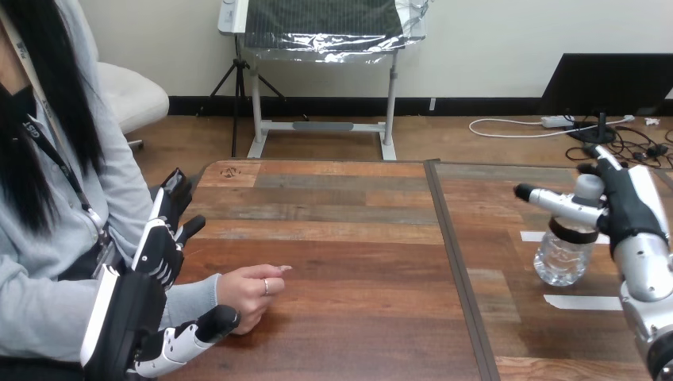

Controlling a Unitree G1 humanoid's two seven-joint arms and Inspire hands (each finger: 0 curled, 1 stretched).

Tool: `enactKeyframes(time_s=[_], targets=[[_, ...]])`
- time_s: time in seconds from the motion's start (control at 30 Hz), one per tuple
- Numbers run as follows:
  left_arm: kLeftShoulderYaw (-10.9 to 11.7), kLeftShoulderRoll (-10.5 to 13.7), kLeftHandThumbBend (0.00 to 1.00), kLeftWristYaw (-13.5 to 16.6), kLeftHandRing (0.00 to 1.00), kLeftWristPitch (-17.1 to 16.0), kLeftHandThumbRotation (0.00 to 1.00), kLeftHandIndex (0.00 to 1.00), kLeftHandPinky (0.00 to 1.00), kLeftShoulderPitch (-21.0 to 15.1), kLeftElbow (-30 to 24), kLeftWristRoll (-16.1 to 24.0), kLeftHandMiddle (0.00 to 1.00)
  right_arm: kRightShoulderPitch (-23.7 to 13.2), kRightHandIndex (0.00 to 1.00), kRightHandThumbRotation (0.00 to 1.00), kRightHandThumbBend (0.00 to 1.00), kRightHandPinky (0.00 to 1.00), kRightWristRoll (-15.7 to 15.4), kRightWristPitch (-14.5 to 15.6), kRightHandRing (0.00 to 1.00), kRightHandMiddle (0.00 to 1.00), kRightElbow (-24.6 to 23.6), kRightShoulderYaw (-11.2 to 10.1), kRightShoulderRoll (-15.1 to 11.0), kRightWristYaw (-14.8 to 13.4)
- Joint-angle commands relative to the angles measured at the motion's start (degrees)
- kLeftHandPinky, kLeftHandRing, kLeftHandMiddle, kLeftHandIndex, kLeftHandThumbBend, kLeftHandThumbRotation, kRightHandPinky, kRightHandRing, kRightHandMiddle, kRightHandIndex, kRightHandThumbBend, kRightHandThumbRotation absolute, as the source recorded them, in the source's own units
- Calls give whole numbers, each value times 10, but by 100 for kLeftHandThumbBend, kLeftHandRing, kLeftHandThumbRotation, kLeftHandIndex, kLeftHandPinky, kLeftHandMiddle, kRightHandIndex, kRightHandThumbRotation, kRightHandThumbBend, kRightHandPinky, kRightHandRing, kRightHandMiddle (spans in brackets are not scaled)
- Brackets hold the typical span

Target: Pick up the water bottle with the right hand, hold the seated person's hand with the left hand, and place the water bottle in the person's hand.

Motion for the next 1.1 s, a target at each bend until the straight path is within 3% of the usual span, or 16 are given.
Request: enactKeyframes(time_s=[0.0,0.27,0.63,0.77,1.07], targets=[[3,9,100,0,99,-5,65,99,91,-18,-27,-6,100,-4,95,33,91,80,-3,5,87,89,4,6,13,3],[2,9,100,-5,99,-4,66,99,91,-20,-26,-12,100,-2,94,33,91,78,-5,-1,85,88,4,7,17,4],[3,10,100,-5,99,0,65,99,92,-20,-29,-12,100,0,94,41,99,78,-3,-6,84,87,4,5,21,9],[2,10,100,-6,99,4,66,99,92,-18,-33,-12,100,0,95,40,98,80,8,-8,86,88,3,-4,23,22],[0,10,100,-11,100,5,64,99,92,-23,-31,-20,100,1,95,40,98,80,5,-15,86,88,3,0,25,22]])
